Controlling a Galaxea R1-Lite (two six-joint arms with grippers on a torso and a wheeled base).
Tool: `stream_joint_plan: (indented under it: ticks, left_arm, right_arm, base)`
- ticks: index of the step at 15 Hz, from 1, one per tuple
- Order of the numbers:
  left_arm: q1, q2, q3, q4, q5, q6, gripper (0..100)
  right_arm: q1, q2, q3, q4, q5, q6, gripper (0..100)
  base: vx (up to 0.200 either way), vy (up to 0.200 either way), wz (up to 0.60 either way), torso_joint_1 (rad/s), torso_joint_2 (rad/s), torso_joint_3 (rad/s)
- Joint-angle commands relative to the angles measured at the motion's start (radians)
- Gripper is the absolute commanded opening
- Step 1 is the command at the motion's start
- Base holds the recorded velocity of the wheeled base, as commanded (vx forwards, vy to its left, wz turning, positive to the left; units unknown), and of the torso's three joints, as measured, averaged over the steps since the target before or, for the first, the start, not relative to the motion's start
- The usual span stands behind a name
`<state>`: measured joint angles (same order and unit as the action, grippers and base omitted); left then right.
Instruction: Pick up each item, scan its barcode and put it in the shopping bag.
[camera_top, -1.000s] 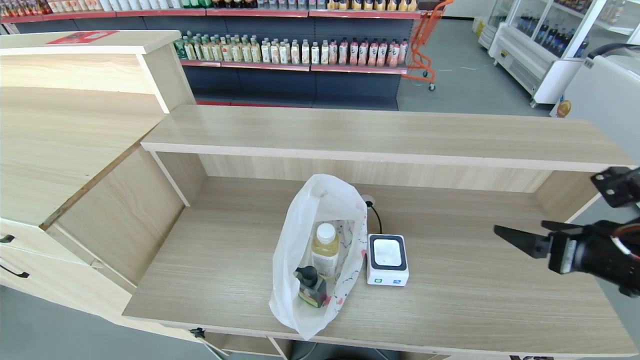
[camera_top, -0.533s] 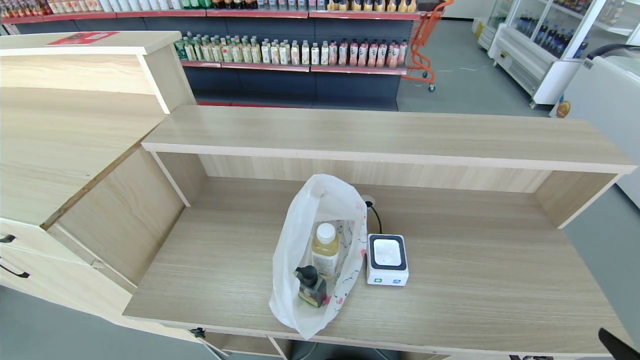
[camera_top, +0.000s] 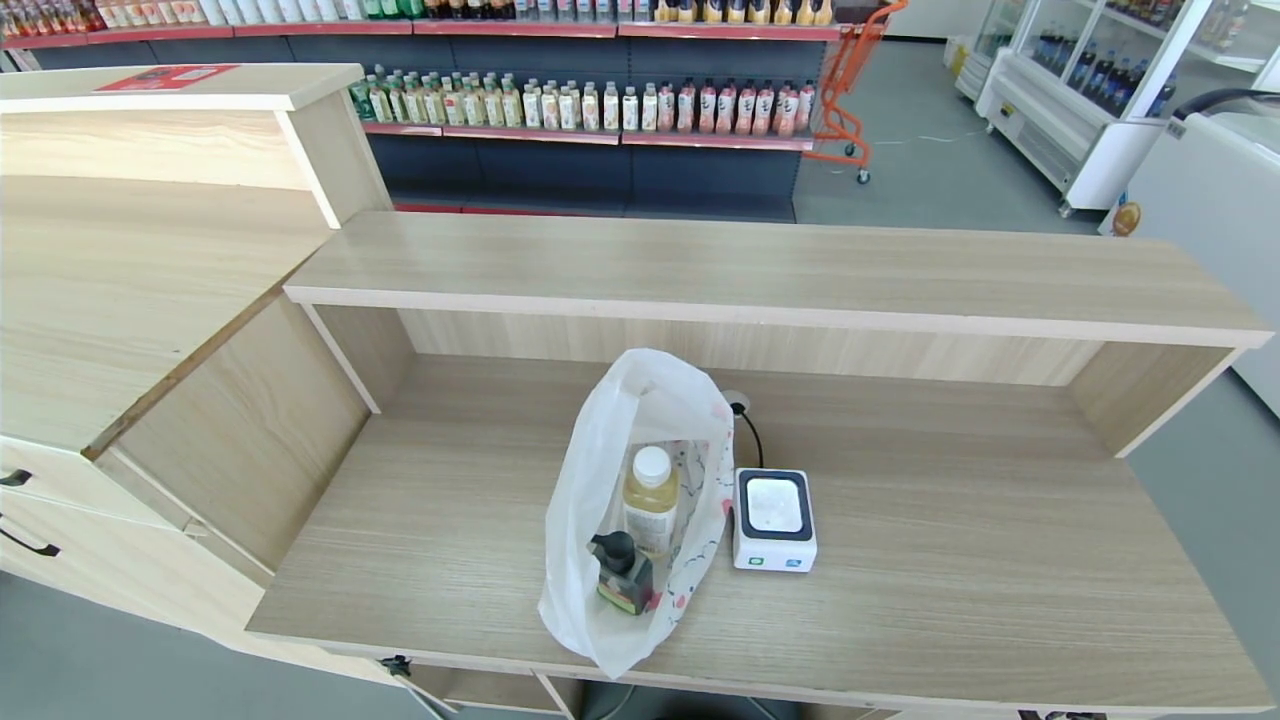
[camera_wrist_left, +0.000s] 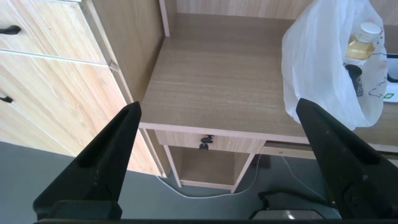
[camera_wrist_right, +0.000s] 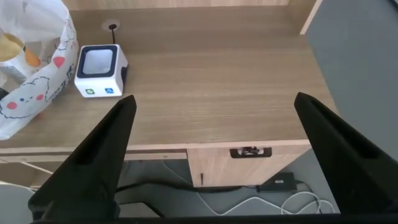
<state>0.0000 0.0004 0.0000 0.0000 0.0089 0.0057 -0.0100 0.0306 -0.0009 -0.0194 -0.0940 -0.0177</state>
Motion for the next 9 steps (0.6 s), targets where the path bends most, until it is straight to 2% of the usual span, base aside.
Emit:
stream_joint_plan:
  ticks: [1,5,6,9]
  left_arm:
    - [0.0,0.0,0.0,0.0,0.0,0.0,100]
    - [0.0,0.0,0.0,0.0,0.0,0.0,100]
    - [0.0,0.0,0.0,0.0,0.0,0.0,100]
    - [0.0,0.0,0.0,0.0,0.0,0.0,100]
  right_arm:
    - [0.002,-0.029,0.001,-0.001,0.004,0.001,100]
    - [0.004,-0.029,0.001,0.002,-0.001,-0.007,100]
    - [0.004,-0.029,0.001,0.002,0.0,-0.007,0]
    - [0.004,-0.029,0.001,0.006,0.0,0.007,0]
  base:
    - [0.0,0.0,0.0,0.0,0.0,0.0]
    - [0.0,0.0,0.0,0.0,0.0,0.0]
    - [0.0,0.0,0.0,0.0,0.0,0.0]
    - [0.0,0.0,0.0,0.0,0.0,0.0]
